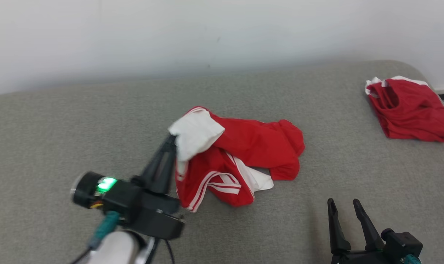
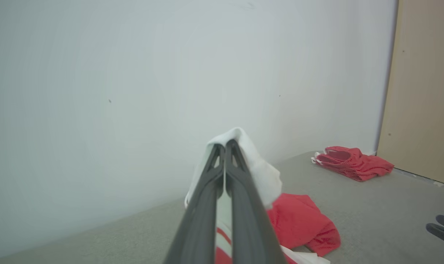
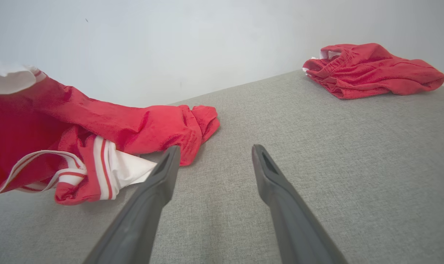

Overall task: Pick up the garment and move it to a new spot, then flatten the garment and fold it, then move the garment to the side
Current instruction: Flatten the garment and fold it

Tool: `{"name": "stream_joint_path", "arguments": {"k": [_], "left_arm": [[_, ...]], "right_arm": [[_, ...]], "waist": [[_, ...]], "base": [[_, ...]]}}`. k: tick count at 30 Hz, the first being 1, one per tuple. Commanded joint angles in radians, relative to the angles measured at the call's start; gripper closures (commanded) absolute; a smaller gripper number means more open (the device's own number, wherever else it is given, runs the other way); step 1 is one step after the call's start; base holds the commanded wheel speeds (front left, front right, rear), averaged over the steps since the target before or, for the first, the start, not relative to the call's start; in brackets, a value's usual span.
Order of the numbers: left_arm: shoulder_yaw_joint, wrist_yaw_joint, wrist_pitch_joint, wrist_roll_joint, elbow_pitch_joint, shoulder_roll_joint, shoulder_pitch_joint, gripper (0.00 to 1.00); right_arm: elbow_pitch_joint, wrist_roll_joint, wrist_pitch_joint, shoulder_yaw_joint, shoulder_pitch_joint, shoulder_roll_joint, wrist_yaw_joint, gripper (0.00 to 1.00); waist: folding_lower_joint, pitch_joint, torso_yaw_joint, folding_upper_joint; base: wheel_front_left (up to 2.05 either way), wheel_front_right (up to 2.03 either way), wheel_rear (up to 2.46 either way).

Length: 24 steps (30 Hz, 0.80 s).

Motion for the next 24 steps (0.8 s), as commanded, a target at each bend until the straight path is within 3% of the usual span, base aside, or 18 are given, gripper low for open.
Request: {"name": "stream_joint_path", "arguments": {"k": [1,11,16,24], "left_arm": [[0.033,0.009,0.008,-0.027,-0.017,0.025,0.020,1.00],[0.215,0.068,0.025,-0.081,-0.004,0.175,0.121,1.00],[0.255,0.051,0.029,-0.092,0.049,0.231,0.077,1.00],[0.250,0.005,0.056,-0.070,0.146,0.321,-0.128,1.00]], "right_arm": [[0.003,0.006,0.000,0.001,0.008,0.006,-0.003,0.00],[0.010,0.009,0.000,0.008,-0.014,-0.002,-0.003,0.00],[0.011,0.007,0.000,-0.002,-0.028,-0.019,-0.003,0.00],[0.006,0.006,0.000,-0.007,-0.058,-0.028,-0.003,0.00]], "waist": [[0.0001,-0.024,0.041,-0.0001],[0.0001,0.004,0.022,-0.0001],[0.0001,0.034,-0.002,-0.0001],[0.0001,0.092,-0.046,-0.0001]], "base": [[0.00,0.00,0.00],[0.00,0.00,0.00],[0.00,0.00,0.00],[0.00,0.00,0.00]]}}
